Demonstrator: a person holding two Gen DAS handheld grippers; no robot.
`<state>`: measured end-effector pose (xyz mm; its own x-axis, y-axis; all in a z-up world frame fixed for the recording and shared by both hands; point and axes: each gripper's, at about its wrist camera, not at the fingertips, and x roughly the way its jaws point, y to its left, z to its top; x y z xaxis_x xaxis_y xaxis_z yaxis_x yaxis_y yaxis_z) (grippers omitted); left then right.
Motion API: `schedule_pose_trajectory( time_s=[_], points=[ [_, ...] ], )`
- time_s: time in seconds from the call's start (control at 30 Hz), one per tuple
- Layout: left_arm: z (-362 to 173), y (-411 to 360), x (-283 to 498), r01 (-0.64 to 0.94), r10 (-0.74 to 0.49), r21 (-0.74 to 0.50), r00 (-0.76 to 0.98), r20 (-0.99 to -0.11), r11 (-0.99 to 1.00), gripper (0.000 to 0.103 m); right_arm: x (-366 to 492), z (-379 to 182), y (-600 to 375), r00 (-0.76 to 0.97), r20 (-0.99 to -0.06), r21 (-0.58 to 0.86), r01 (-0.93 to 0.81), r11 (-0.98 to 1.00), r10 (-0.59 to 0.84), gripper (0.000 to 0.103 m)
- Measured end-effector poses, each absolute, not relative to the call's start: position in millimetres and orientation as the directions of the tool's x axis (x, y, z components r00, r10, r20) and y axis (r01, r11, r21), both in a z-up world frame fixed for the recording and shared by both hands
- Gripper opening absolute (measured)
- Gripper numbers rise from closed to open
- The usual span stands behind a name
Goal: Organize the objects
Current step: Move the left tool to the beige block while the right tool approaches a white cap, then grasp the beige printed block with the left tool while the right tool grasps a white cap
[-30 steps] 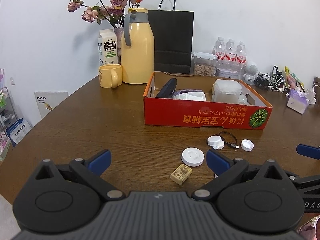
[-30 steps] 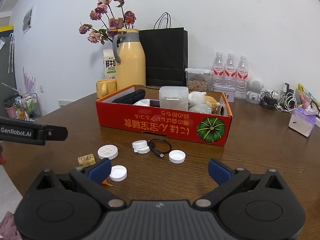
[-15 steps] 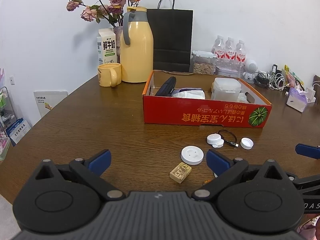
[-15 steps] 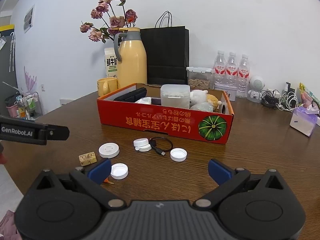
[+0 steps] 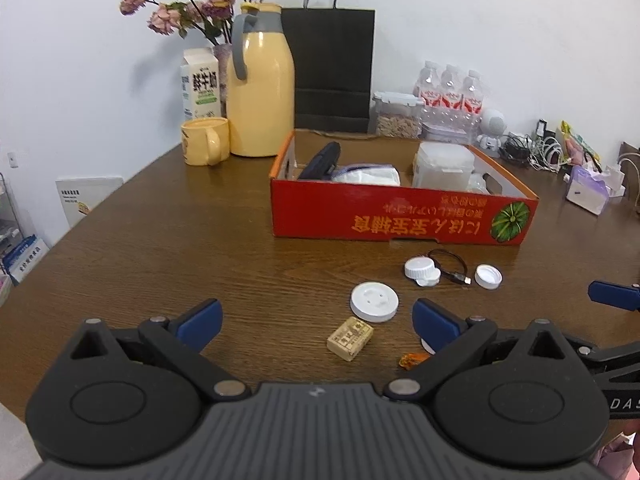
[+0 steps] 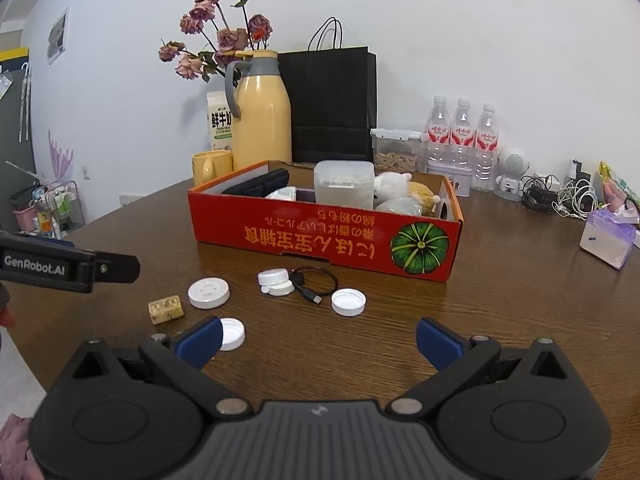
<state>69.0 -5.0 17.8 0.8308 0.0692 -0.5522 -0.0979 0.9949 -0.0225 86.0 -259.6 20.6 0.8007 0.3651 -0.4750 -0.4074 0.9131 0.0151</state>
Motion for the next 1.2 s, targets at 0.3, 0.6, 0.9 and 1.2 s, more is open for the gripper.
schedule_pose_trajectory(
  time_s=[0.3, 0.6, 0.9, 1.2],
  points=[
    [-7.1, -15.9, 92.9, -0.038, 0.03, 0.0, 0.793, -0.608, 0.999, 0.103, 99.5, 6.4, -259.9, 0.788, -0.493, 0.023, -0.413, 0.91, 0.369, 0.102],
    [-21.5, -4.8, 102.7, -0.025, -0.002, -0.034, 0.768, -0.641, 0.999, 0.068, 111.1, -2.6, -253.4, 0.766, -0.513, 0.03, -0.434, 0.9, 0.386, 0.099],
    [-23.9, -0.1, 99.0, 0.034, -0.072, -0.074, 0.789, -0.61, 0.997, 0.025, 113.0, -3.5, -231.6, 0.731, -0.533, 0.018, -0.494, 0.869, 0.427, 0.088],
    [-18.5, 17.3, 90.3, 0.005, -0.067, -0.108, 0.812, -0.58, 0.994, 0.025, 123.4, -4.1, -200.3, 0.679, -0.557, 0.037, -0.555, 0.831, 0.478, 0.059]
  ],
)
